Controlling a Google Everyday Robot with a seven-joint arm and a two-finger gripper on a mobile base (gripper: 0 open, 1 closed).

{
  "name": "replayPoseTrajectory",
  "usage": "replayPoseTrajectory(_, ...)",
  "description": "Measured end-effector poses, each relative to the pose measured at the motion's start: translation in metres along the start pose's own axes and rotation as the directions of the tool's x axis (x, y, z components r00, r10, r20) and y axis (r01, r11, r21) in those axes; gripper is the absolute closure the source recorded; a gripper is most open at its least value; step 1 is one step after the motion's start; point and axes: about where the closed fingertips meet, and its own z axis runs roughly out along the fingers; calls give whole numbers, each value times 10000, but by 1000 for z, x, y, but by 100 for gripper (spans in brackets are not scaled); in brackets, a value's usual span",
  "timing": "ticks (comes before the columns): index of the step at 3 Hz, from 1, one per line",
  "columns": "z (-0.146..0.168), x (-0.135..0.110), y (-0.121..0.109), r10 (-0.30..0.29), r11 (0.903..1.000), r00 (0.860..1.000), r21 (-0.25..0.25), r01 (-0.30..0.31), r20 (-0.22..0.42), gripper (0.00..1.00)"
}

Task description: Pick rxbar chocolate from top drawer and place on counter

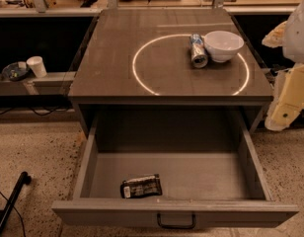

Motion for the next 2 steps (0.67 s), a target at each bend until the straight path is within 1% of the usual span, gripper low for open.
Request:
replayPoseTrajectory(1,3,-2,1,-80,10000,10000,-16,80,-13,0)
replayPoseTrajectory(2,36,-30,19,-1076,9939,9941,-255,1071,-172,0)
